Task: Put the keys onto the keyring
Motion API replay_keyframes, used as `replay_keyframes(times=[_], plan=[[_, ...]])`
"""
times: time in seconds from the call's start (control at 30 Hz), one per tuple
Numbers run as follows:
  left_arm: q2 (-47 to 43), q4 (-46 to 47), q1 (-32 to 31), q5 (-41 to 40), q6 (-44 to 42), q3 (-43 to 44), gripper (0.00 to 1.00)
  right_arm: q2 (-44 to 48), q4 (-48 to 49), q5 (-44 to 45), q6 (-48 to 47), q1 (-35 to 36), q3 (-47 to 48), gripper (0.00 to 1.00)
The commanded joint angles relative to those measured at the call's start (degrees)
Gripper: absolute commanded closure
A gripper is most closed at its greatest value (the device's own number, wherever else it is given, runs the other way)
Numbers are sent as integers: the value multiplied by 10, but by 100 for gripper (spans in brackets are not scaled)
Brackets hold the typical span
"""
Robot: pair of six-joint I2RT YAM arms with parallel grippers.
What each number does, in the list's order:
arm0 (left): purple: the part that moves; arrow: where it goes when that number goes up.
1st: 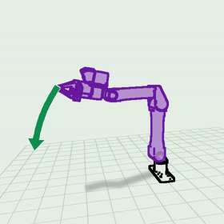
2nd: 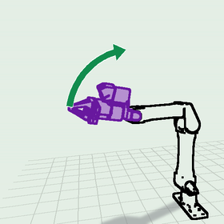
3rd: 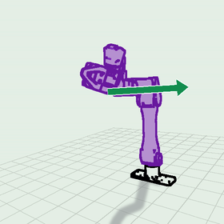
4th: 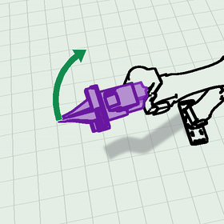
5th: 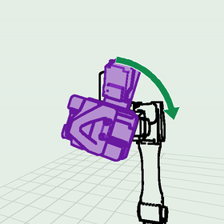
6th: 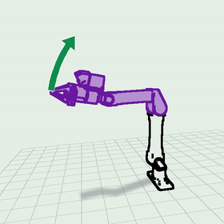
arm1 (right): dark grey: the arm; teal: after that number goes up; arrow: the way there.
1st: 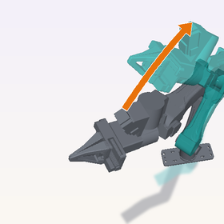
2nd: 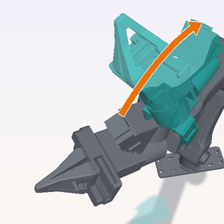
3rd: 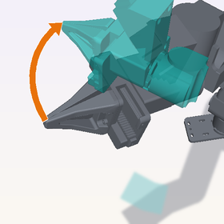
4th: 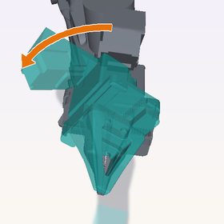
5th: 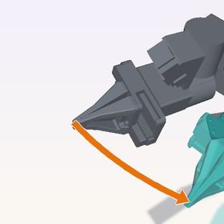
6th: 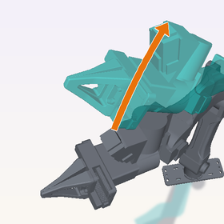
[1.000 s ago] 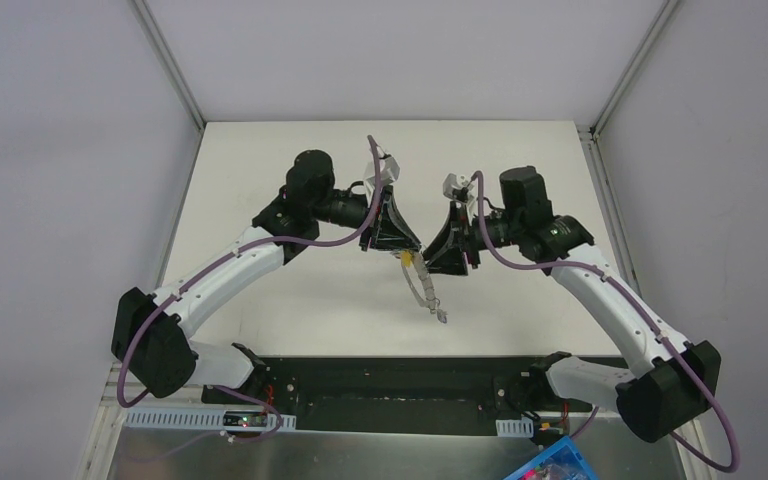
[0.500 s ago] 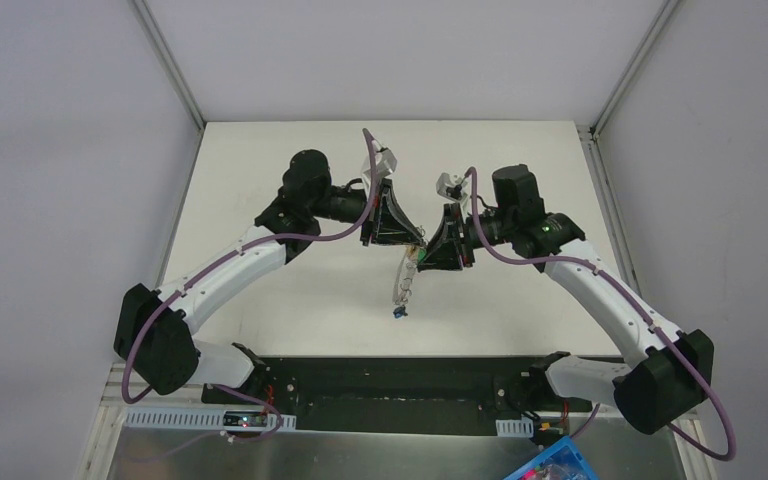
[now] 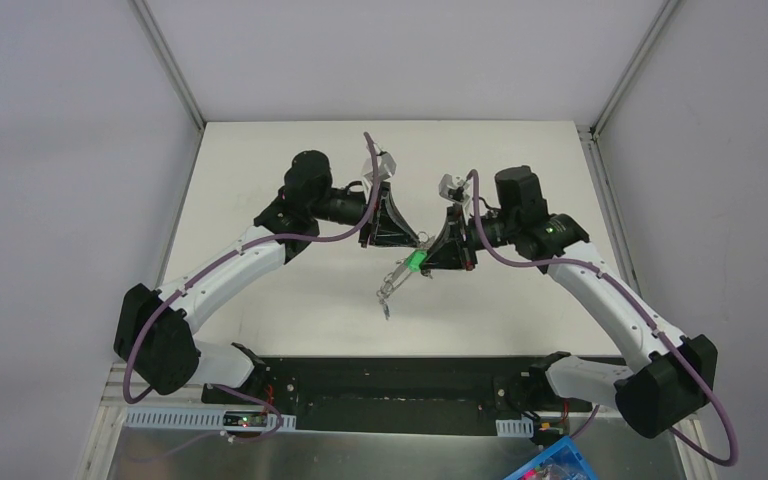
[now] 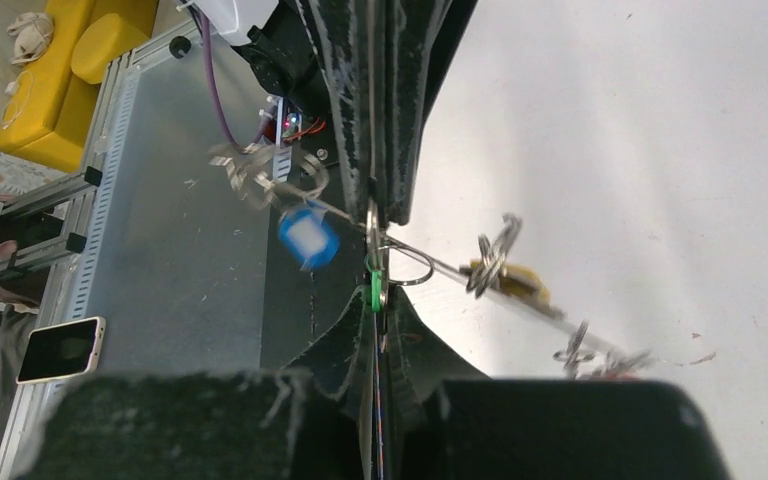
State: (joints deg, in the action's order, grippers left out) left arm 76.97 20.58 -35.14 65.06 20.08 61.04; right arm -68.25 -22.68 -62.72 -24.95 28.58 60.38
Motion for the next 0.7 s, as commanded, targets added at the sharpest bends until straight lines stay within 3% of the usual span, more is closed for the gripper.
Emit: replay_keyframes(times=[0.0, 0.33, 0.67], plan=[[-23, -47, 3, 5, -64, 7, 100, 23, -14, 5, -24, -5, 31, 100], [-26, -99, 3, 3, -103, 18, 100, 22, -34, 22, -33, -7, 40, 100], [-31, -225, -1, -28, -208, 40, 100, 9, -49, 21, -32, -7, 57, 100]])
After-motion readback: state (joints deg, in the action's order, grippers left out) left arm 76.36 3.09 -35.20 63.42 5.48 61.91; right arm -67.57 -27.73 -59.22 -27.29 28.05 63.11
